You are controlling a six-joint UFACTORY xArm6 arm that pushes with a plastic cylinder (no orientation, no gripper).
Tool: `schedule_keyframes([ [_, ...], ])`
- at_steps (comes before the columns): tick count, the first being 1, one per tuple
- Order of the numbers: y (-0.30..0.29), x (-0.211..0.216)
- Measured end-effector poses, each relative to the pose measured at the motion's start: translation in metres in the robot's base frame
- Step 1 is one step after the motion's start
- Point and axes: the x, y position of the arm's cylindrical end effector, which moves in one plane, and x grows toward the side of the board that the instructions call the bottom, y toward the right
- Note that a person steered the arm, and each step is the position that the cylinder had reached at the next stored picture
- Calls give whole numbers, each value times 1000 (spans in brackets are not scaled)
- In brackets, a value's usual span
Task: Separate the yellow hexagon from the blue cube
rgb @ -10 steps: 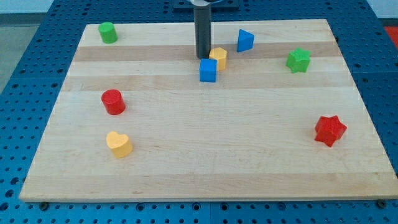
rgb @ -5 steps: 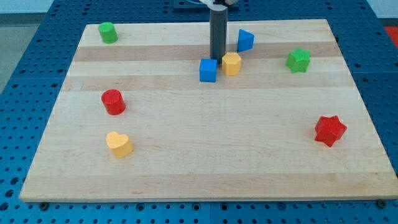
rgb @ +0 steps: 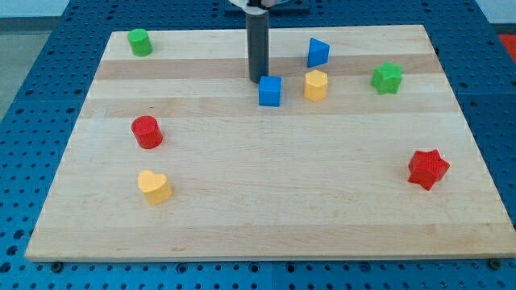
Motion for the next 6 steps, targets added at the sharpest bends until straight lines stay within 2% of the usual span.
schedule_keyframes([
  [1, -2, 0],
  [5, -8, 85],
  [6, 2, 85],
])
